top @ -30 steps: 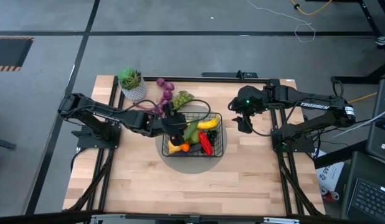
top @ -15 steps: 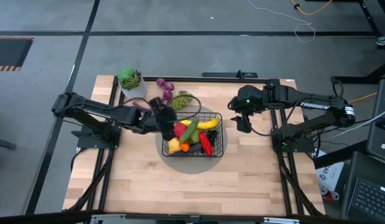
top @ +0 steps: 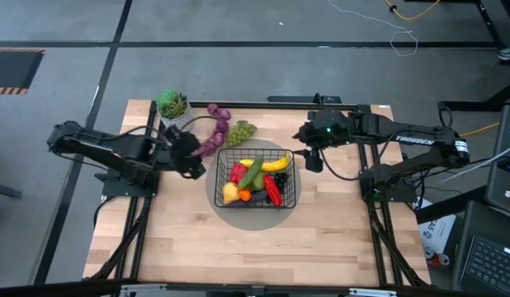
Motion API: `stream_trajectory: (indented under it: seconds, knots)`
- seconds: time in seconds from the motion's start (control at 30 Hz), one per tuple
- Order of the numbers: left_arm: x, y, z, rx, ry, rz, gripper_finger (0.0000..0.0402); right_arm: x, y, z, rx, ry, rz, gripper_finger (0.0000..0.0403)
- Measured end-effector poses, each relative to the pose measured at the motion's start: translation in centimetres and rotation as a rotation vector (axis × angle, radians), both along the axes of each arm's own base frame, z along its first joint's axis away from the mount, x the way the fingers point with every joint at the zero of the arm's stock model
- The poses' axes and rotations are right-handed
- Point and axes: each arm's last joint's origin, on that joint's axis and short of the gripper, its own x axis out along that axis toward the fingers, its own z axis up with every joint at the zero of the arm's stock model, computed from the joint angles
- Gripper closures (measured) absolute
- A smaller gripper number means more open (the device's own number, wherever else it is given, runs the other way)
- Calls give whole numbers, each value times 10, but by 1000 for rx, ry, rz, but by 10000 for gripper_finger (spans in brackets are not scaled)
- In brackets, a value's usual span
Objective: Build produce basket
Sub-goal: Put the green grapes into the black wire basket
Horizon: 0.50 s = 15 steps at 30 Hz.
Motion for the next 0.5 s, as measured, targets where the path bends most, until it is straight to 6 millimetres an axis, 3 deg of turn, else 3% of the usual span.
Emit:
stream_trajectory:
  seconds: [0.23,0.4,0.5]
  knots:
    - [-31,6,-25,-27,-164,35,188,23,-4,12,-104,-216,50,166]
    - [-47,9,-40,-15,-232,5,188,47,-12,26,-137,-466,-68,166]
    - [-59,11,-47,-11,-269,-18,188,58,-19,24,-145,-522,-126,166]
